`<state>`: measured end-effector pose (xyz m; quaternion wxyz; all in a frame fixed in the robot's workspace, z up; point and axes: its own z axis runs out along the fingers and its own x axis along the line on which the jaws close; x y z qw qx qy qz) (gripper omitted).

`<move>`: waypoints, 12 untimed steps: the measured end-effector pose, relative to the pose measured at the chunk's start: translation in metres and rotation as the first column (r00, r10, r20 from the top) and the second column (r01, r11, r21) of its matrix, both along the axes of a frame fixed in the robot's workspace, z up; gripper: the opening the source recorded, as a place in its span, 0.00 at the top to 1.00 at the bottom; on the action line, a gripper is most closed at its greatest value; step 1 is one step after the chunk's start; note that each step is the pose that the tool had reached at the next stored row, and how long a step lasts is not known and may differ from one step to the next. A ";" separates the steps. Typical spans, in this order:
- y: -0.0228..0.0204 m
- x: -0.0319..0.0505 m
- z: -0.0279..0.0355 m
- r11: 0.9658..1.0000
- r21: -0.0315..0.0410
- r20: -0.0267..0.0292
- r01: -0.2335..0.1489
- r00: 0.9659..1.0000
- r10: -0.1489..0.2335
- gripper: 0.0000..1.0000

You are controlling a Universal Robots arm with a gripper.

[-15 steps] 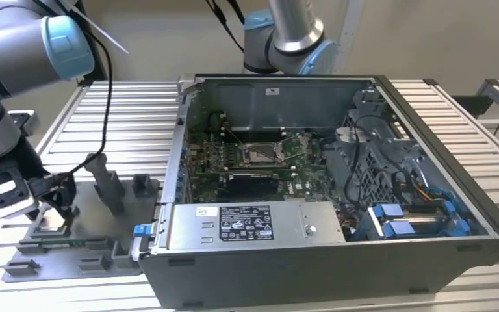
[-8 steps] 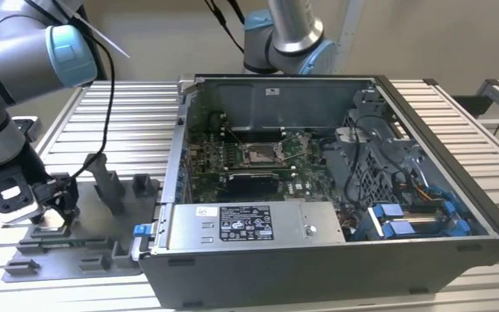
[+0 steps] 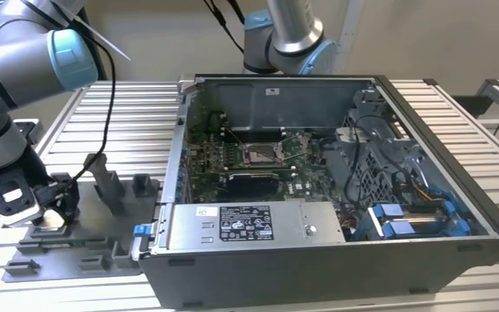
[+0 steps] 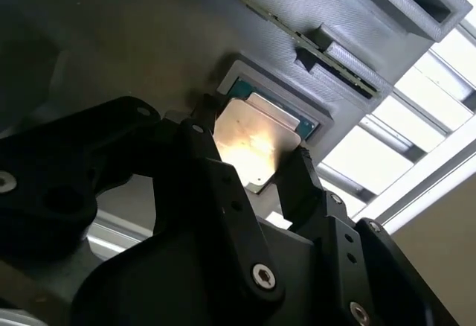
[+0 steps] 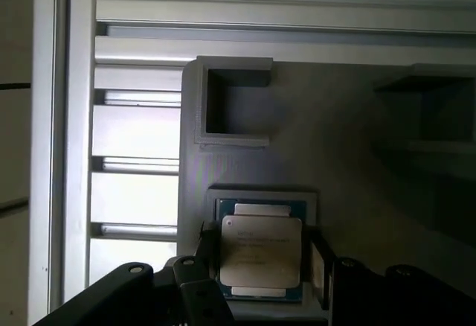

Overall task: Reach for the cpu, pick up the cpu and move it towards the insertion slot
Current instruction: 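Pick up the cpu and move it towards the insertion slot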

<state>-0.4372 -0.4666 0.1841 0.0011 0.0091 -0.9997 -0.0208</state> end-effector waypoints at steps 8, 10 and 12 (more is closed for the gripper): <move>0.0000 0.0000 -0.0001 1.000 0.000 0.000 0.000 1.000 0.000 0.00; 0.0000 -0.0001 0.0000 1.000 0.000 0.000 0.000 1.000 0.000 1.00; -0.0001 0.0000 0.0034 1.000 0.001 -0.002 0.001 1.000 -0.001 1.00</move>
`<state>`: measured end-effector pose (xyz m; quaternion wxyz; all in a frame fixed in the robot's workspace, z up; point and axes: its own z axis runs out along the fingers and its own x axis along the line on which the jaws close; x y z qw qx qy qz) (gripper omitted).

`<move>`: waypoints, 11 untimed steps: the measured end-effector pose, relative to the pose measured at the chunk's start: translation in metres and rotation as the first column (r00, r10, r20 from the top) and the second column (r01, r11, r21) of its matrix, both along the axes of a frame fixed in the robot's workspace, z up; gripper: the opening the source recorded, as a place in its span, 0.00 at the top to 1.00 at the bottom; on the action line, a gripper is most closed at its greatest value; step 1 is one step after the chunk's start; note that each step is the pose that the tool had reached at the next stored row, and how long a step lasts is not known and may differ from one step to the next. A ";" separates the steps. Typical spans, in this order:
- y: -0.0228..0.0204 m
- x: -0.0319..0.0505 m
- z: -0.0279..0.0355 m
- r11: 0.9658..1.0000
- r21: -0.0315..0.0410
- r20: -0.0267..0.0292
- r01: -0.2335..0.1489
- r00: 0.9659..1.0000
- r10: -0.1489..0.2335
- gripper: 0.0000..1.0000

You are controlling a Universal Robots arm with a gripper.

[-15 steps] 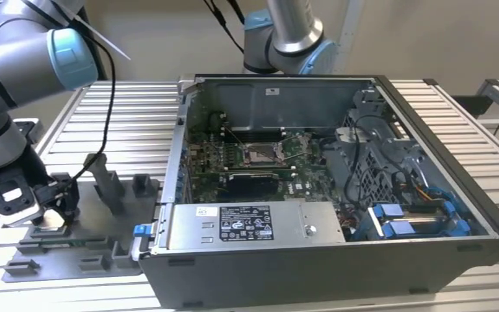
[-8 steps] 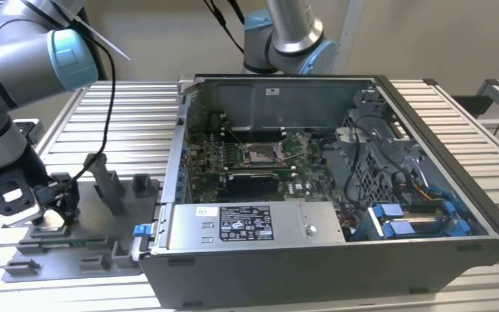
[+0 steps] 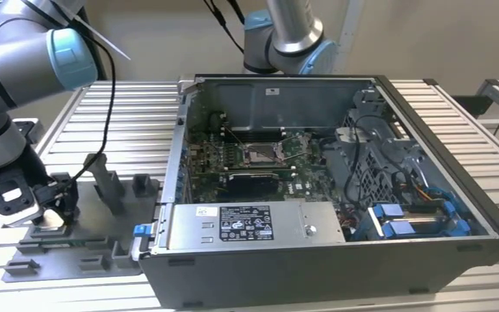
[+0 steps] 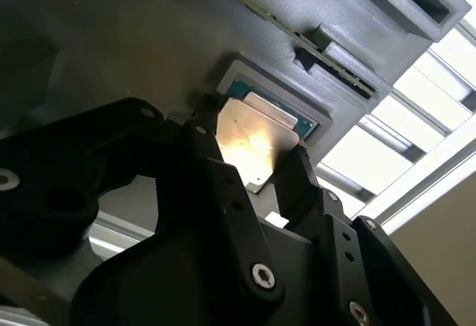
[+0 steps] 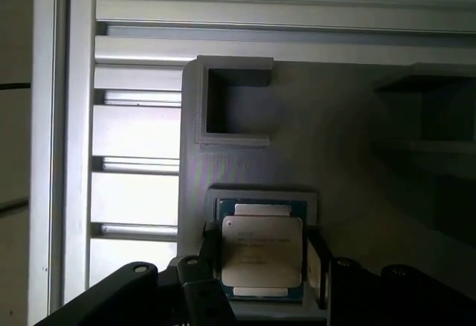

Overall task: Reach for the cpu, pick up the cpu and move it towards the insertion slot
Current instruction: 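Pick up the cpu and move it towards the insertion slot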

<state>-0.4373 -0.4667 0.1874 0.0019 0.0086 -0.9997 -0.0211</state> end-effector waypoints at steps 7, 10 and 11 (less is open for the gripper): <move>-0.0001 0.0000 0.0302 1.000 0.000 -0.001 0.004 1.000 -0.004 1.00; -0.0001 0.0000 0.0366 1.000 0.000 -0.001 0.005 1.000 -0.005 1.00; -0.0001 0.0000 0.0390 1.000 0.000 -0.001 0.006 1.000 -0.006 1.00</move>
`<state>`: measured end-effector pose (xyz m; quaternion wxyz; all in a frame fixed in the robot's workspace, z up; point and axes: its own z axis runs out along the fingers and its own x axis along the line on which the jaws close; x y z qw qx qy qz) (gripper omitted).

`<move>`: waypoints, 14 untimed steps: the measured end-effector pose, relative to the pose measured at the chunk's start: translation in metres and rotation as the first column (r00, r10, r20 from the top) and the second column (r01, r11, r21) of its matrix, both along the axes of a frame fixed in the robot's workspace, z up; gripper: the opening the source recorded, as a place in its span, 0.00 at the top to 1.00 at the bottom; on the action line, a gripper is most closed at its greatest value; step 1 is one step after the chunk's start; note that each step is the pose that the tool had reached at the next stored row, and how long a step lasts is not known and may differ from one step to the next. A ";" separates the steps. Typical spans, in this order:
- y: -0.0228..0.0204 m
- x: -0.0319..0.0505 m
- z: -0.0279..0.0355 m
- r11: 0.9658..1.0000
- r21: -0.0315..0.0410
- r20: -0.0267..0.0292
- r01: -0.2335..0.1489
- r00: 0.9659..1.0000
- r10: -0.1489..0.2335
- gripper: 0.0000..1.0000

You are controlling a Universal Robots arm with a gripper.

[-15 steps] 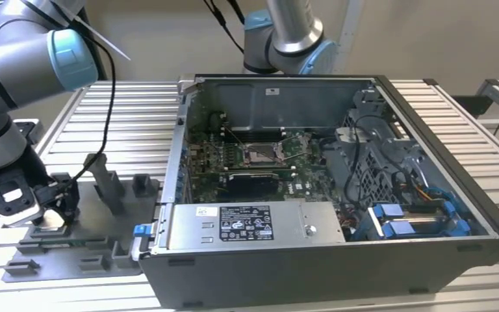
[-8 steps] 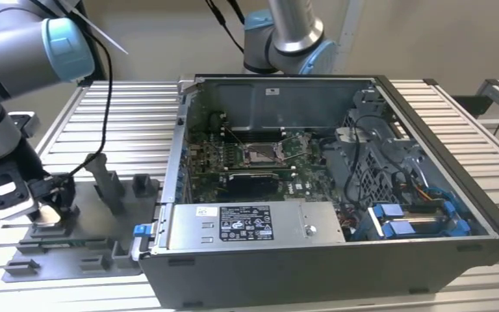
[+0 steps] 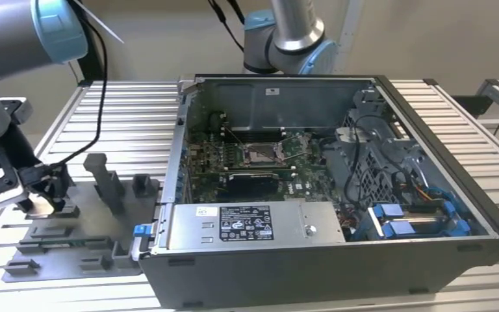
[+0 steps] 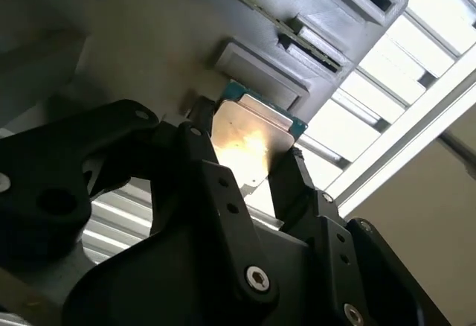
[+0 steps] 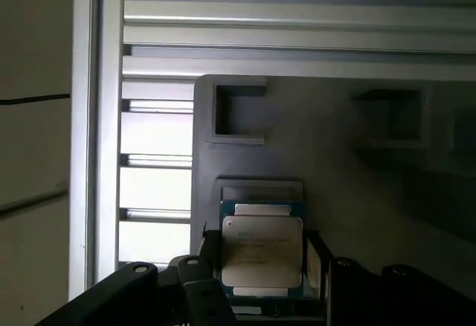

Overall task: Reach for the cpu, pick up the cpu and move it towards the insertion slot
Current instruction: 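Pick up the cpu and move it towards the insertion slot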

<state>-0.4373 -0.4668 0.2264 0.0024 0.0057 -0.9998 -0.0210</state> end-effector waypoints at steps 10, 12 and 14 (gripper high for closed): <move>0.0000 0.0000 0.0450 1.000 0.000 0.000 0.000 1.000 0.000 1.00; 0.0000 0.0000 0.0537 1.000 0.000 0.000 0.000 1.000 0.000 1.00; 0.0000 0.0000 0.0630 1.000 0.000 0.000 0.000 1.000 0.000 1.00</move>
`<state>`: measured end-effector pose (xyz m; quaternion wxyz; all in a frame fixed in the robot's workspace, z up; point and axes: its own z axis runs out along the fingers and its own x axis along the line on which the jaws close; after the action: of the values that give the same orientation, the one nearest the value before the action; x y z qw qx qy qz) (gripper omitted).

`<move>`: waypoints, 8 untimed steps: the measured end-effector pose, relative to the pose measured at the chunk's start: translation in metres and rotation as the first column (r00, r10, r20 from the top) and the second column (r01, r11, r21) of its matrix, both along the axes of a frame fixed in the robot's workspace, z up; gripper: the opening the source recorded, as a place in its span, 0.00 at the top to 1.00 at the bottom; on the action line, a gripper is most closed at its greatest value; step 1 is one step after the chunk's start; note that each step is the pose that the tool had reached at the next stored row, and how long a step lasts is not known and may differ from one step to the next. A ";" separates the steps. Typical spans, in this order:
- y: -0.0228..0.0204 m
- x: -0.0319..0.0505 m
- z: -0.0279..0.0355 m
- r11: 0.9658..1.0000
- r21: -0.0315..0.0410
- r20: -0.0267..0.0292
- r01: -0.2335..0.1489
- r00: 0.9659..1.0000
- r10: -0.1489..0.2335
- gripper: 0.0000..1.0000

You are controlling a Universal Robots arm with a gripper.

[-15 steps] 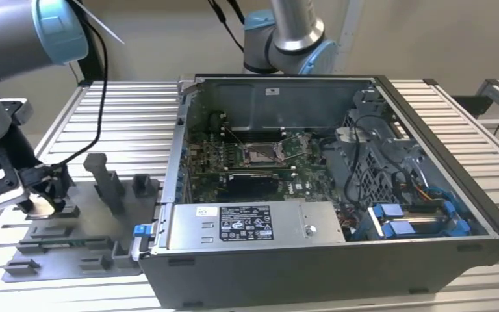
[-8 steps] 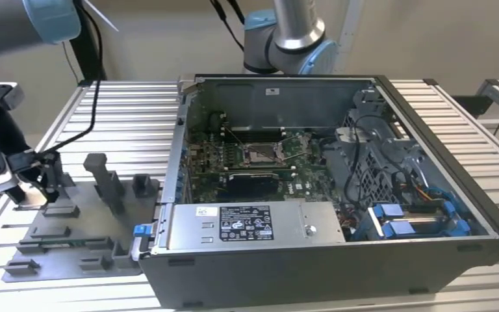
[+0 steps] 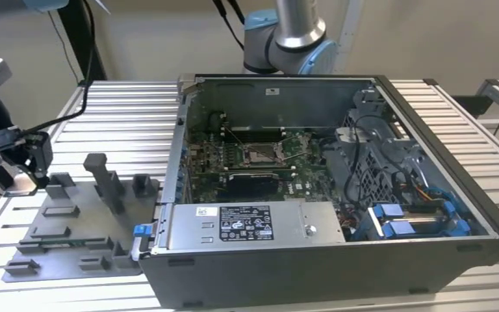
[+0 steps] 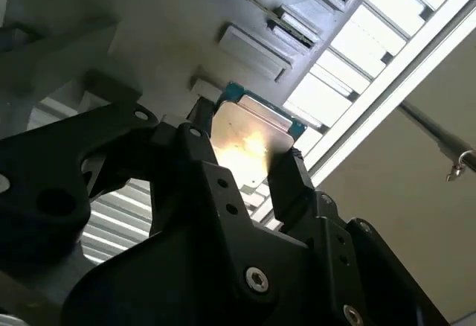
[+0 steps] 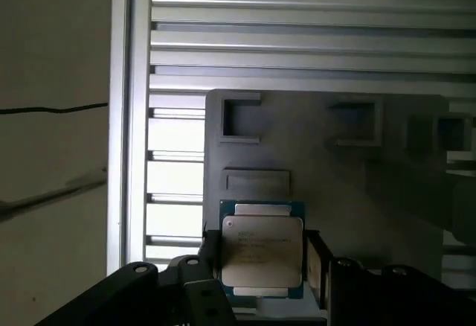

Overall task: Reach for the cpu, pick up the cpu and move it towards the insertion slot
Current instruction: 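Pick up the cpu and move it towards the insertion slot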

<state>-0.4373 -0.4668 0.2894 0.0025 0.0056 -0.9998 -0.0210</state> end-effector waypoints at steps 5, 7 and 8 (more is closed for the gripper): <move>0.0000 0.0000 0.0229 1.000 0.000 0.000 0.000 1.000 0.000 1.00; 0.0000 0.0000 0.0320 1.000 0.000 0.000 0.000 1.000 0.000 1.00; 0.0000 0.0000 0.0362 1.000 0.000 0.000 0.000 1.000 0.000 1.00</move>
<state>-0.4373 -0.4668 0.3256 0.0025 0.0056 -0.9998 -0.0211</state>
